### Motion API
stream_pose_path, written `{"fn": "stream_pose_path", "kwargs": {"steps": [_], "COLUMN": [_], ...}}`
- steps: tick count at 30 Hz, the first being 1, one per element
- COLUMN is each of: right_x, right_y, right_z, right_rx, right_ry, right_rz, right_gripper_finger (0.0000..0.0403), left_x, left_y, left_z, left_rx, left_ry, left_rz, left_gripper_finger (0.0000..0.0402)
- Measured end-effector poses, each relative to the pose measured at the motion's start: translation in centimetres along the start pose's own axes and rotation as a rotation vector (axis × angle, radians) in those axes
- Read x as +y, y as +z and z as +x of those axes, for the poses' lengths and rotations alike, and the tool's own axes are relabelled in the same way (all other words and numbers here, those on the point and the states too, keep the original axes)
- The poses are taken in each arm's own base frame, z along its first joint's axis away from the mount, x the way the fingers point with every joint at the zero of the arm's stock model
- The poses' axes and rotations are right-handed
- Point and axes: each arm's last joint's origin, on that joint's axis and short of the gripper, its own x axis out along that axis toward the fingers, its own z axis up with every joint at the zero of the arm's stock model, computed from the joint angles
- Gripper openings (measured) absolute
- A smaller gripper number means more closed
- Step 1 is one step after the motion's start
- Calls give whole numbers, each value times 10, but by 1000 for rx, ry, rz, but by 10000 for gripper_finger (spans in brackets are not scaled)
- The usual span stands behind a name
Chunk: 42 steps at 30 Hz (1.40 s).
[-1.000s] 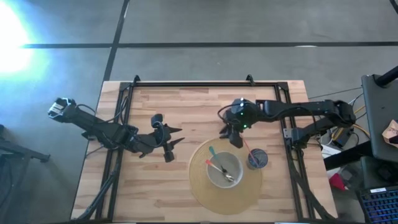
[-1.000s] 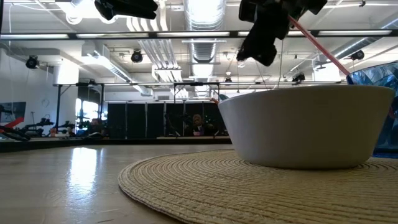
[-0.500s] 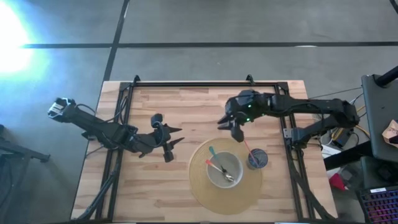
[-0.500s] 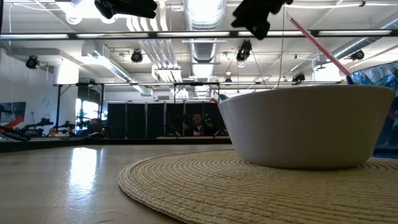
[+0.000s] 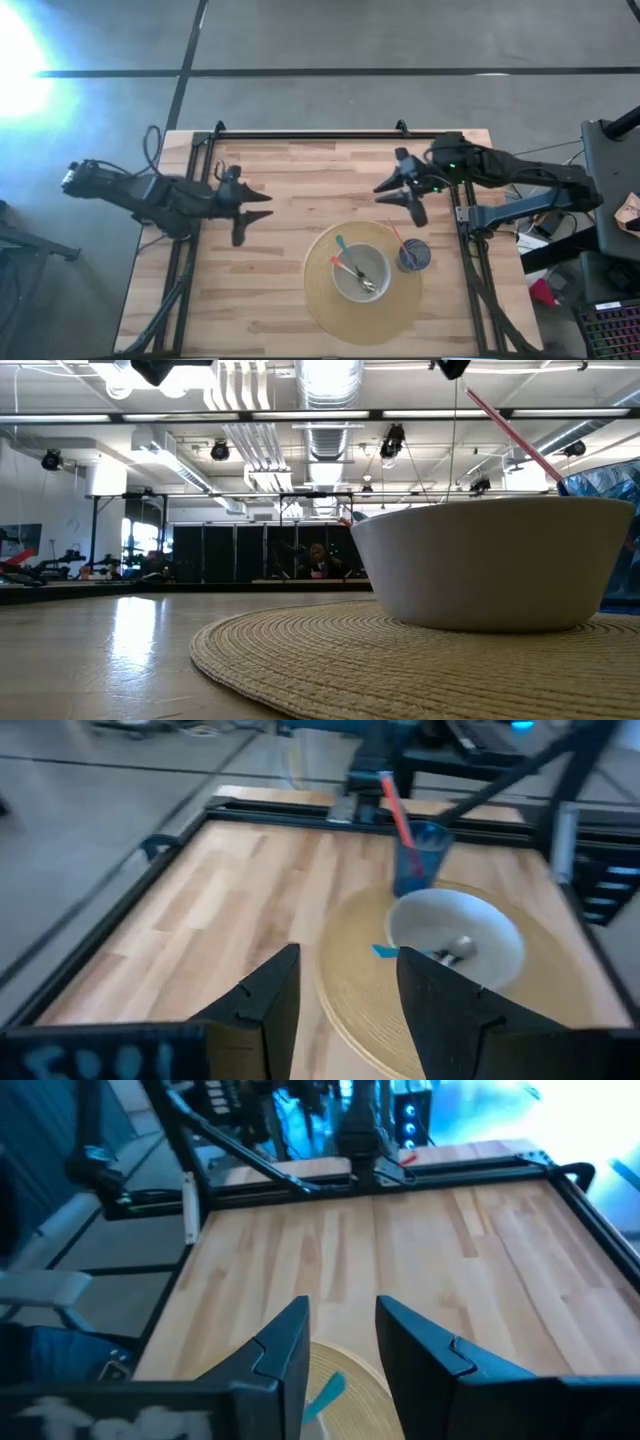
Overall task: Pick & Place Utensil
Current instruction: Return to Home Position
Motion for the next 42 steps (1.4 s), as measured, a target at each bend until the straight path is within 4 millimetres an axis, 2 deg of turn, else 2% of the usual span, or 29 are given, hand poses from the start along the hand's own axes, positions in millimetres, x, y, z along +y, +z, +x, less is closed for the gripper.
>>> {"fn": "stream_pose_path", "kwargs": {"steps": [6,15,25,30,36,42], "right_x": [12,16,18,17,17,16], "right_y": [-20,-43,-44,-44,-44,-43], "right_z": [-21,-45,-64,-63,-62,-62], "right_rx": [-57,-134,-206,-204,-199,-204], "right_ry": [-15,-79,-92,-95,-106,-132], "right_rz": [-20,-37,-57,-89,-149,-151], "right_gripper_finger": [94,52,16,10,8,8], "left_x": [13,27,33,35,32,33], "left_y": [-10,-42,-91,-112,-129,-145], "left_z": [-17,-32,-30,-26,-23,-17], "left_rx": [-19,-51,-147,-162,-181,-189], "left_ry": [-84,-75,-171,-191,-337,-339], "left_rz": [42,-5,-56,-56,-67,-71], "left_gripper_finger": [124,8,1,0,0,0]}}
